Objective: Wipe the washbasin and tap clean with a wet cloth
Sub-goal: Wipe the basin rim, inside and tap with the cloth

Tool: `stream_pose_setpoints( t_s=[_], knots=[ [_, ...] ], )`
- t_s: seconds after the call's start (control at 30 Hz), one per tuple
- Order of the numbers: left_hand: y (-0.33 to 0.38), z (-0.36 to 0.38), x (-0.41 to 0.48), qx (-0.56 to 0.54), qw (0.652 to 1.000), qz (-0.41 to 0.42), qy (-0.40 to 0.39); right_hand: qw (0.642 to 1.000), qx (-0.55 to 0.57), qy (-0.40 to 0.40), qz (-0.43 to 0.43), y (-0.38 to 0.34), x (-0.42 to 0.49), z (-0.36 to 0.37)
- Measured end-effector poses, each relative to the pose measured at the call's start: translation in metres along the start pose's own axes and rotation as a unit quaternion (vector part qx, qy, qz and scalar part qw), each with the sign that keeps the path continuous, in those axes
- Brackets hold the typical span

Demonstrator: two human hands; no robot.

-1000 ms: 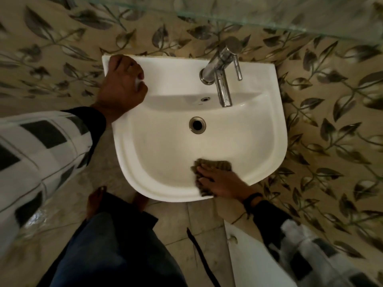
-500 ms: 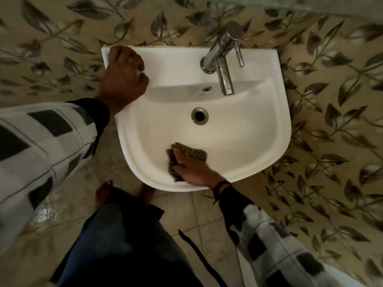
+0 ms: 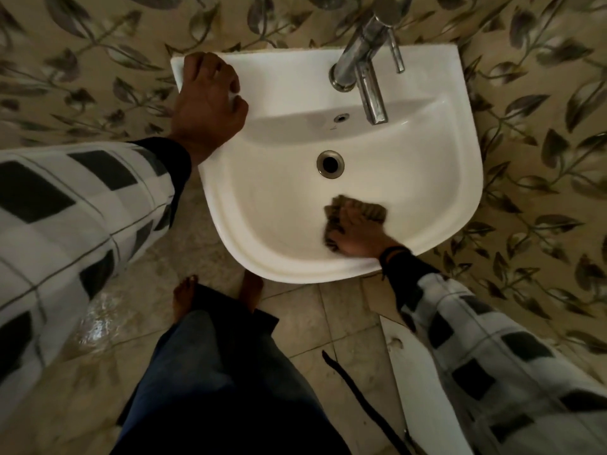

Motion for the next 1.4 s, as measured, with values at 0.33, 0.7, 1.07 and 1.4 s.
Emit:
stream_pose_setpoints(
  t_s=[0.33,0.7,1.07,1.4],
  knots=[
    [0.003,-0.004,-0.001,0.002,1.000,0.005,0.011,0.999,-0.032,0.039,0.008,0.030,-0.024,-0.038],
    [0.003,-0.006,-0.002,0.000,1.000,0.009,0.020,0.979,-0.056,-0.082,-0.176,-0.025,-0.036,0.016],
    [0.004,-0.002,0.000,0.007,0.999,0.032,0.034,0.996,-0.038,-0.023,-0.081,-0.081,-0.012,0.024],
    [0.005,-0.001,0.001,0.017,0.999,0.029,0.021,0.999,-0.034,-0.020,-0.023,0.012,-0.008,0.001]
  ],
)
Point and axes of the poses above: each hand's wrist, its own x-axis towards the middle knuckle, its own z-axis out of the palm, y = z × x, the point moved 8 cm from there along x, towards the middle knuckle, and after that the axes turned 8 degrees about x, right-handed, at the moved point
